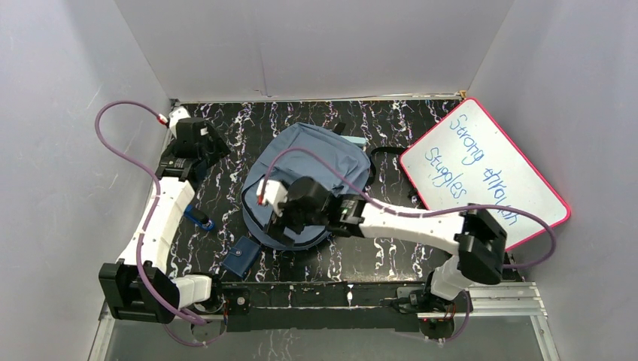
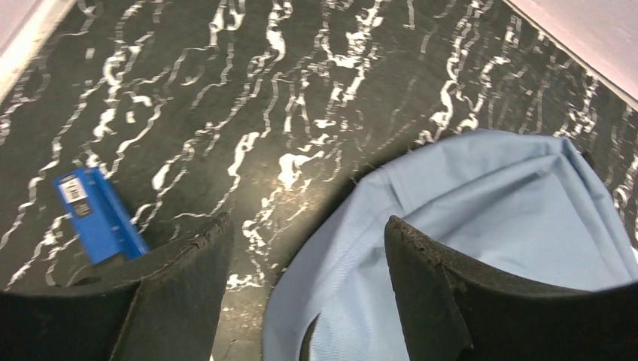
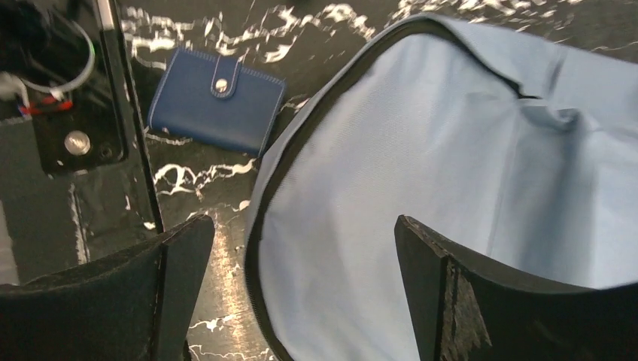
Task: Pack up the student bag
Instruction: Zip the student bag at the center of the board, then adjust the student bag at the center of the board.
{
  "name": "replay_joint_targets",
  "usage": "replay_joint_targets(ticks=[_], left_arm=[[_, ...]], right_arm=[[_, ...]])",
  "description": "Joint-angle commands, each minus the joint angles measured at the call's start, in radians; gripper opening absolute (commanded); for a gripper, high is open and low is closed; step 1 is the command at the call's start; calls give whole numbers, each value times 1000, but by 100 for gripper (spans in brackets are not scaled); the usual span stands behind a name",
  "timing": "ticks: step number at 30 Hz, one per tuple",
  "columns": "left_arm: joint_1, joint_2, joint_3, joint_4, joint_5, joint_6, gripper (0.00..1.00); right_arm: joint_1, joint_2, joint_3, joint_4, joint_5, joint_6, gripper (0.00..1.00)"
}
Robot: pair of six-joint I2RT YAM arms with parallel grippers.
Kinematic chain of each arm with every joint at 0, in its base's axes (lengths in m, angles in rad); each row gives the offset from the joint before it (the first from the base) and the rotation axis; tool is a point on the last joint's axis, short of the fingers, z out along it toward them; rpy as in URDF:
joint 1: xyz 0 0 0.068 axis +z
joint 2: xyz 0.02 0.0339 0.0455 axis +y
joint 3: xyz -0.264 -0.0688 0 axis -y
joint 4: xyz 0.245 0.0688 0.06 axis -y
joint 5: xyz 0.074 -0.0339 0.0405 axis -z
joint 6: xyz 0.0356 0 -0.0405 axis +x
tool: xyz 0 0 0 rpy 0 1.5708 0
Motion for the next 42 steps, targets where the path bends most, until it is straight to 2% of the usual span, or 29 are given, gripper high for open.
replay_joint_targets(ticks=[1, 5, 11, 17, 21, 24, 28, 33, 36, 38, 42], left_arm=[[27, -68, 63, -96, -139, 18, 71], [31, -113, 112, -96, -179, 58, 73], [31, -145, 138, -94, -176, 74, 73], [31, -145, 115, -91, -155, 67, 73], [31, -140, 106, -83, -123, 58, 73], [31, -135, 109, -83, -112, 56, 73], [31, -133, 109, -81, -107, 56, 73], [31, -130, 96, -78, -107, 49, 73], [31, -136, 82, -81, -125, 43, 73], [31, -147, 73, -83, -130, 37, 74], [31, -173, 52, -82, -136, 30, 74]], right_arm=[[91, 74, 36, 49, 166, -75, 99], [139, 163, 64, 80, 214, -81, 99], [174, 281, 106, 71, 362, -151, 99], [180, 359, 94, 71, 576, -244, 99], [181, 395, 92, 66, 589, -294, 96], [181, 407, 98, 55, 540, -292, 84], [182, 401, 108, 55, 507, -266, 53], [171, 344, 126, 67, 529, -248, 25], [125, 273, 159, 57, 519, -228, 12], [55, 223, 215, 25, 489, -193, 0], [-128, 141, 373, -27, 347, -91, 0]])
